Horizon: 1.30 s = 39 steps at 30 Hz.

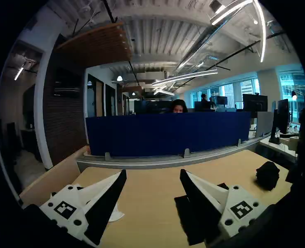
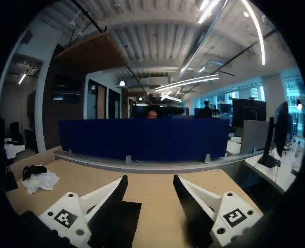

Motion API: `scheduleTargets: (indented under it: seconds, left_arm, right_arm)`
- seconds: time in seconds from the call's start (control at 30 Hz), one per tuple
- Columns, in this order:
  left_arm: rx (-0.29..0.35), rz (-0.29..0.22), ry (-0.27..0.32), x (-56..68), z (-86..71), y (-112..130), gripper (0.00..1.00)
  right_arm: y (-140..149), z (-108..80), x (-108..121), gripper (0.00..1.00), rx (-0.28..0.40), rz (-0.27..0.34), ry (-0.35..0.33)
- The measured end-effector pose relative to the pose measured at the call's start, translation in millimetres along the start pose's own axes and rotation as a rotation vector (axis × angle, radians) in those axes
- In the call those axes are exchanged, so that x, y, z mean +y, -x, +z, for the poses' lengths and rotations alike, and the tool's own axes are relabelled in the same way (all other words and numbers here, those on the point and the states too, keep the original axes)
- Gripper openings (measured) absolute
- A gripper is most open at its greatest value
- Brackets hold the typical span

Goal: Fold towel

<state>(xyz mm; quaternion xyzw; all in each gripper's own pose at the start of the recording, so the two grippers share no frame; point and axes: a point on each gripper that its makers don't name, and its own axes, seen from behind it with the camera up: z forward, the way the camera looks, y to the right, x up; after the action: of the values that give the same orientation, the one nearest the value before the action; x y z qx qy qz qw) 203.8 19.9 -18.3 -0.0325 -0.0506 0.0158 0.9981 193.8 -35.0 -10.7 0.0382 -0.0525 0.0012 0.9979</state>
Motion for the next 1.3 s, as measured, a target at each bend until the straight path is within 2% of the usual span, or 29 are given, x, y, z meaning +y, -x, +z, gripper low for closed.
scheduleTargets:
  seconds: [0.07, 0.27, 0.57, 0.67, 1.07, 1.3]
  left_arm:
    - [-0.002, 0.000, -0.004, -1.0, 0.4, 0.2, 0.96]
    - [0.001, -0.001, -0.004, -2.6, 0.8, -1.6, 0.96]
    - [0.005, 0.003, -0.007, -3.7, 0.6, -3.0, 0.96]
    - [0.009, 0.005, -0.006, -3.0, 0.5, -4.2, 0.96]
    - [0.005, 0.013, 0.005, -1.1, 1.5, -1.5, 0.96]
    - [-0.036, 0.043, 0.042, 4.2, 4.8, 8.4, 0.96]
  right_arm:
    - [-1.0, 0.7, 0.6, 0.75, -0.004, 0.001, 0.004]
    - [-1.0, 1.3, -1.1, 0.74, -0.002, 0.007, 0.002]
    - [-5.2, -0.8, -0.2, 0.95, 0.003, 0.002, 0.013]
    - [-7.2, -2.2, 1.2, 0.97, 0.004, 0.004, 0.014]
    - [-5.9, -2.9, 2.5, 0.97, 0.002, -0.025, 0.008]
    - [5.4, -0.6, -4.0, 0.96, -0.042, -0.077, -0.024]
